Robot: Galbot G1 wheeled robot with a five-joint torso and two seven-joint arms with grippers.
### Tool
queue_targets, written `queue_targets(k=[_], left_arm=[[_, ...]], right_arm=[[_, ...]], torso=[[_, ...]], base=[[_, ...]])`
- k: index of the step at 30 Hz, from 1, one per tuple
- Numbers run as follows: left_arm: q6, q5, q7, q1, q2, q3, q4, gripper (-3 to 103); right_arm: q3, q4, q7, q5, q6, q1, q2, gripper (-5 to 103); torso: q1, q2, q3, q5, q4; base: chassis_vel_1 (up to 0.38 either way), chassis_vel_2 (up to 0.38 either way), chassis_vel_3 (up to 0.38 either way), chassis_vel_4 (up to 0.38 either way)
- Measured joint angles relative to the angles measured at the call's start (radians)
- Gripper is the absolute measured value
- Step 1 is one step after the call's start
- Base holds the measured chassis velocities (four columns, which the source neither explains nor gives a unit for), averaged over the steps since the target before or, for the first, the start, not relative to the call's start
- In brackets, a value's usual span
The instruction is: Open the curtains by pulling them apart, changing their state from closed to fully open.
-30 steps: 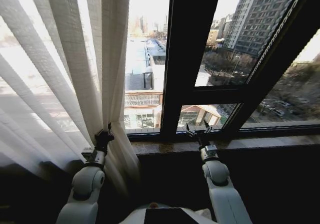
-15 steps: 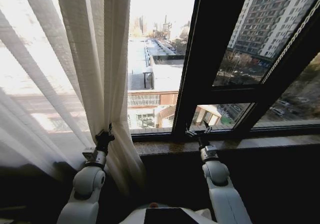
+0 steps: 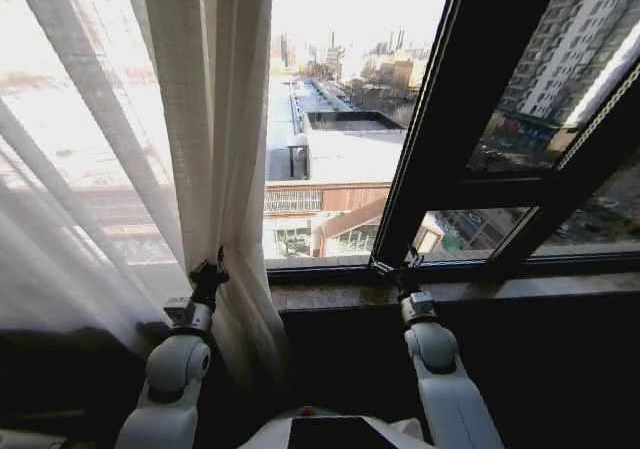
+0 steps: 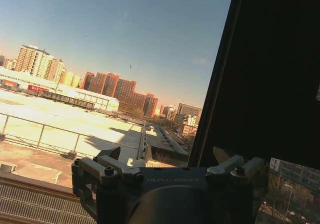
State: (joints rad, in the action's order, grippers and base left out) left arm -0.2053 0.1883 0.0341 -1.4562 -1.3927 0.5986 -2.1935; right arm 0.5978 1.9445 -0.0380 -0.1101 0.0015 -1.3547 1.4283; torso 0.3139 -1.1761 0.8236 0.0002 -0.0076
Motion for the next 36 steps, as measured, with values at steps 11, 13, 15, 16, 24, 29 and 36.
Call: queue_targets(k=[11, 13, 15, 16, 24, 29, 36], left_arm=[[0.002, -0.005, 0.000, -0.005, -0.005, 0.001, -0.005, 0], [0.002, -0.005, 0.000, -0.006, -0.005, 0.001, -0.005, 0], [0.002, -0.006, 0.000, -0.006, -0.006, 0.001, -0.006, 0], [0.002, -0.006, 0.000, -0.006, -0.006, 0.001, -0.006, 0], [0.004, -0.007, 0.000, -0.006, -0.010, 0.001, -0.005, 0], [0.004, -0.007, 0.001, -0.005, -0.010, 0.003, -0.005, 0], [0.014, 0.004, 0.008, 0.001, -0.024, 0.022, 0.010, 0]], right_arm=[[-0.001, 0.000, 0.000, 0.000, 0.001, -0.002, 0.000, 100], [-0.001, 0.000, 0.000, 0.000, 0.001, -0.002, 0.000, 100], [-0.001, 0.000, 0.000, 0.000, 0.001, -0.002, 0.001, 100], [-0.001, 0.000, 0.000, 0.000, 0.001, -0.002, 0.001, 100], [-0.004, -0.002, -0.003, -0.001, 0.007, -0.003, 0.002, 100], [-0.005, -0.005, -0.004, 0.000, 0.021, -0.002, 0.005, 100], [-0.014, -0.010, -0.004, 0.000, 0.022, 0.000, 0.006, 100]], torso=[[0.000, 0.000, 0.000, 0.0000, 0.0000], [0.000, 0.000, 0.000, 0.0000, -0.0001], [0.000, 0.000, 0.000, 0.0001, -0.0001], [0.000, 0.000, 0.000, 0.0001, -0.0001], [0.000, 0.000, 0.000, 0.0001, 0.0000], [0.000, 0.000, 0.000, -0.0004, 0.0003], [0.000, 0.000, 0.000, 0.0002, -0.0001]], base=[[0.174, 0.167, -0.167, -0.174], [0.187, 0.170, -0.181, -0.205], [0.168, 0.172, -0.187, -0.153], [0.164, 0.177, -0.176, -0.153], [0.152, 0.168, -0.162, -0.159], [0.064, 0.066, -0.063, -0.070], [0.000, 0.000, 0.000, 0.000]])
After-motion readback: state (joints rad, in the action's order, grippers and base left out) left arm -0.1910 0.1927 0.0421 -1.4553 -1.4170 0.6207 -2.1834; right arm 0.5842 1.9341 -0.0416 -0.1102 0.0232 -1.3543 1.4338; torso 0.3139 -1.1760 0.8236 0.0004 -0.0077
